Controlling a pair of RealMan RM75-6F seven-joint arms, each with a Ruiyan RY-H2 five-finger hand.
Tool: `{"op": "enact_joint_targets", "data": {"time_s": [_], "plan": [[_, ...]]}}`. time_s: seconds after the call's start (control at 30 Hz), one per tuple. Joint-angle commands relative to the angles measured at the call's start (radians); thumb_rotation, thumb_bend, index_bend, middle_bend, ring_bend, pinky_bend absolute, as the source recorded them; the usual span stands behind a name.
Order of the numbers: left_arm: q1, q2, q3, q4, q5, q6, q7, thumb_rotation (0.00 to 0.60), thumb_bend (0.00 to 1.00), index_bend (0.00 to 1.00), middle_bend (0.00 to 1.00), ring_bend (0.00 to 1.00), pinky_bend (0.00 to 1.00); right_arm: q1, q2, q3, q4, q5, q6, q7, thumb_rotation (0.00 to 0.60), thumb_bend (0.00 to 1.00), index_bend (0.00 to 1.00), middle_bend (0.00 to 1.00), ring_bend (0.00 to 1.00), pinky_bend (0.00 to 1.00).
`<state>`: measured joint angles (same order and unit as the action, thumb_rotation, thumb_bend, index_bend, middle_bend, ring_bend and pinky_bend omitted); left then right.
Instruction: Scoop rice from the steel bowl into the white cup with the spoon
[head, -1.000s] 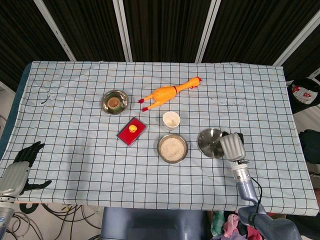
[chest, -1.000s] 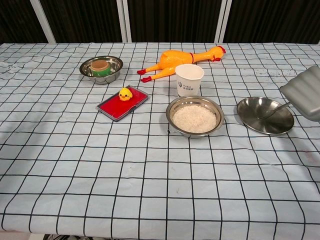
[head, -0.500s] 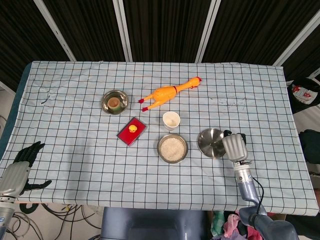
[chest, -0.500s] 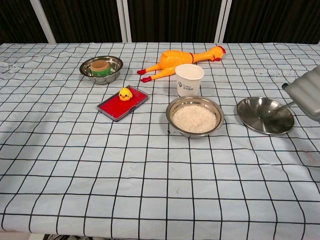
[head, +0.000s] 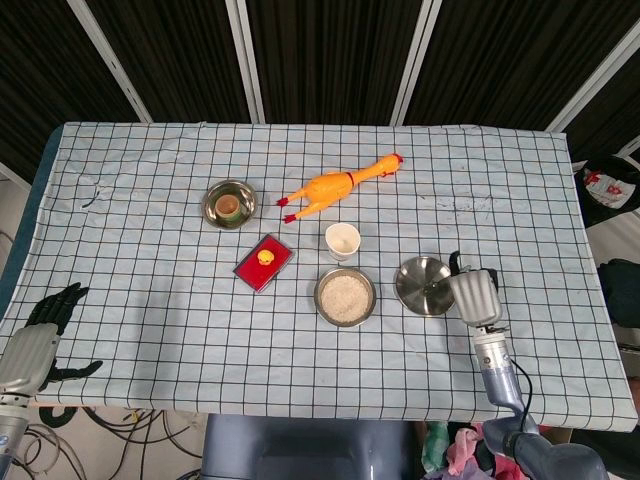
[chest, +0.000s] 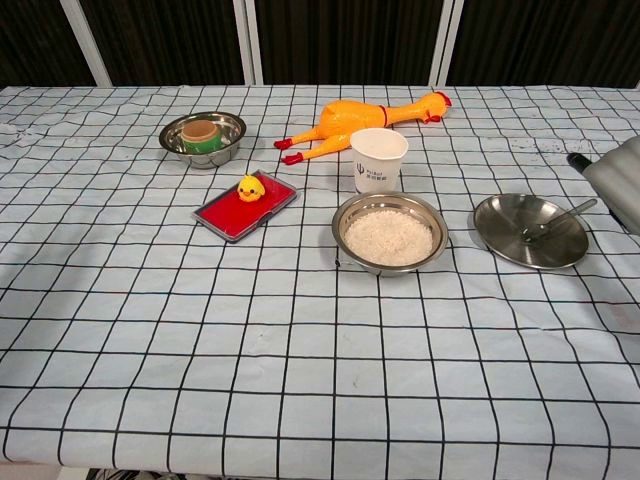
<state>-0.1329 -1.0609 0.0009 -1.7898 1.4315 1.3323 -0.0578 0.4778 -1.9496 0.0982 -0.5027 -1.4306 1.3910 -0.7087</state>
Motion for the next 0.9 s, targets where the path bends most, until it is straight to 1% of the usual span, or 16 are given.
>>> {"op": "enact_joint_targets", "data": {"time_s": [0.03,0.13,0.2,0.23,0.3,0.37,0.4,0.43,0.47,0.5,0.53,0.57,0.63,0.67,0.77,0.9], "plan": [[0.001,0.000,0.000,0.003,0.001,0.002,-0.002,0.600,0.02,0.00,0.00,0.00,0.00,-0.006,0.030,0.007,-0.042,-0.007,0.032,0.003,0.600,0.29,0.23,0.99,1.00,1.00],[0.002,0.000,-0.001,0.007,0.001,0.003,-0.001,0.600,0.02,0.00,0.00,0.00,0.00,-0.016,0.083,0.017,-0.112,-0.016,0.085,0.026,0.600,0.29,0.23,0.98,1.00,0.99],[0.002,-0.001,0.000,0.013,0.002,0.005,0.005,0.600,0.02,0.00,0.00,0.00,0.00,-0.033,0.147,0.019,-0.194,-0.027,0.128,0.041,0.600,0.29,0.23,0.93,0.98,0.95],[0.003,-0.003,0.001,0.018,0.004,0.007,0.012,0.600,0.02,0.00,0.00,0.00,0.00,-0.045,0.190,0.020,-0.251,-0.033,0.151,0.046,0.600,0.28,0.22,0.88,0.95,0.92],[0.003,-0.006,0.002,0.027,0.007,0.010,0.025,0.600,0.02,0.00,0.00,0.00,0.00,-0.068,0.265,0.017,-0.353,-0.041,0.178,0.047,0.600,0.28,0.18,0.75,0.84,0.80],[0.004,-0.011,0.002,0.035,0.009,0.014,0.040,0.600,0.02,0.00,0.00,0.00,0.00,-0.096,0.346,0.013,-0.475,-0.041,0.196,0.049,0.600,0.26,0.09,0.53,0.62,0.58],[0.005,-0.013,0.002,0.039,0.011,0.017,0.048,0.600,0.02,0.00,0.00,0.00,0.00,-0.109,0.383,0.009,-0.532,-0.040,0.200,0.054,0.600,0.25,0.06,0.45,0.53,0.50],[0.005,-0.015,0.002,0.043,0.013,0.020,0.057,0.600,0.02,0.00,0.00,0.00,0.00,-0.123,0.421,0.003,-0.590,-0.041,0.204,0.057,0.600,0.23,0.02,0.32,0.39,0.40],[0.006,-0.021,0.002,0.056,0.020,0.029,0.081,0.600,0.02,0.00,0.00,0.00,0.00,-0.148,0.486,-0.014,-0.692,-0.041,0.205,0.073,0.600,0.21,0.00,0.20,0.25,0.32],[0.006,-0.023,0.002,0.061,0.023,0.032,0.089,0.600,0.02,0.00,0.00,0.00,0.00,-0.155,0.507,-0.019,-0.724,-0.041,0.202,0.076,0.600,0.20,0.00,0.13,0.18,0.28],[0.007,-0.029,0.002,0.074,0.030,0.040,0.111,0.600,0.02,0.00,0.00,0.00,0.00,-0.174,0.551,-0.033,-0.795,-0.039,0.199,0.097,0.600,0.18,0.00,0.06,0.10,0.25],[0.008,-0.035,0.003,0.084,0.035,0.047,0.128,0.600,0.02,0.00,0.00,0.00,0.00,-0.193,0.596,-0.050,-0.866,-0.038,0.197,0.120,0.600,0.16,0.00,0.01,0.05,0.24],[0.011,-0.047,0.003,0.103,0.045,0.061,0.159,0.600,0.02,0.00,0.00,0.00,0.00,-0.230,0.682,-0.086,-0.978,-0.052,0.206,0.158,0.600,0.13,0.00,0.00,0.02,0.23],[0.012,-0.050,0.003,0.108,0.047,0.065,0.167,0.600,0.02,0.00,0.00,0.00,0.00,-0.237,0.699,-0.094,-0.998,-0.058,0.209,0.166,0.600,0.12,0.00,0.00,0.01,0.23],[0.017,-0.067,0.000,0.132,0.051,0.082,0.200,0.600,0.02,0.00,0.00,0.00,0.00,-0.293,0.783,-0.155,-1.086,-0.095,0.233,0.246,0.600,0.11,0.00,0.00,0.00,0.21],[0.018,-0.080,-0.006,0.146,0.045,0.088,0.213,0.600,0.02,0.00,0.00,0.00,0.00,-0.344,0.812,-0.199,-1.053,-0.133,0.256,0.321,0.600,0.11,0.00,0.00,0.00,0.21]]}}
